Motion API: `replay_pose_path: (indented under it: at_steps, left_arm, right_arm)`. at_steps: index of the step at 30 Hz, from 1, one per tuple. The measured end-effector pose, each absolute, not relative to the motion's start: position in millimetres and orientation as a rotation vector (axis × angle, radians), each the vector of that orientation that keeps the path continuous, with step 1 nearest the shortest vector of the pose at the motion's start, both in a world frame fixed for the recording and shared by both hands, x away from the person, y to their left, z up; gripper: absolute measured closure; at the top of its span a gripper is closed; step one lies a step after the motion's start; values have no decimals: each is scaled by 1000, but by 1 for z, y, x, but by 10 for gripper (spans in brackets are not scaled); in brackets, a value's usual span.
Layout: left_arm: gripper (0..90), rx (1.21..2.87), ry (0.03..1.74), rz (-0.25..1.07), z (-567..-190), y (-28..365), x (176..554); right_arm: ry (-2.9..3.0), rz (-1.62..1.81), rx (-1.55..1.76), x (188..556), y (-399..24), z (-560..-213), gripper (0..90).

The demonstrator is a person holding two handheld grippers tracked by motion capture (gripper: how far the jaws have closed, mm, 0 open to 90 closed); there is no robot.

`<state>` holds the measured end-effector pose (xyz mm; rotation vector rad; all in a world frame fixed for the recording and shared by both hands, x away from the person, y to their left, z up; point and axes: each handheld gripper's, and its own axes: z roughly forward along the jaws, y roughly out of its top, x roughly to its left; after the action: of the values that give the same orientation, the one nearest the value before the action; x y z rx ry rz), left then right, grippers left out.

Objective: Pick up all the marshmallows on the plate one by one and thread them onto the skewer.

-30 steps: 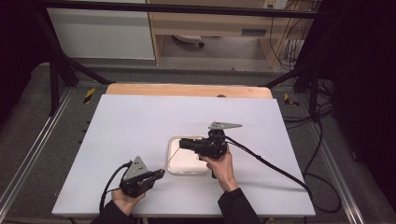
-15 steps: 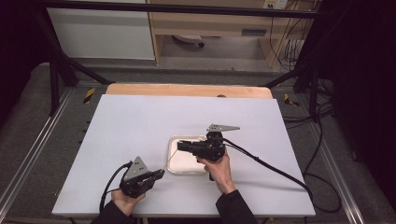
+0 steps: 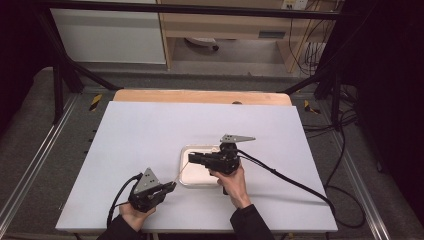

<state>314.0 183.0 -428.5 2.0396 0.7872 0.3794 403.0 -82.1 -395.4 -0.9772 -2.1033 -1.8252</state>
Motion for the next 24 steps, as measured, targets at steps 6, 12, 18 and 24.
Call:
replay_pose_path:
  at_steps: [6,12,18,24]
  left_arm:
    - [885,2046,785,377,-428,181,314]
    - [885,2046,786,376,-429,181,314]
    - [885,2046,784,378,-429,180,314]
    - [884,2043,785,375,-429,179,314]
  right_arm:
    - [-2109,-1827,-957,401,-81,-397,816]
    - [-2110,-1824,-941,400,-80,-399,817]
    - [-2117,-1824,-949,399,-80,-399,817]
    - [-2127,-1821,-949,399,-80,-399,816]
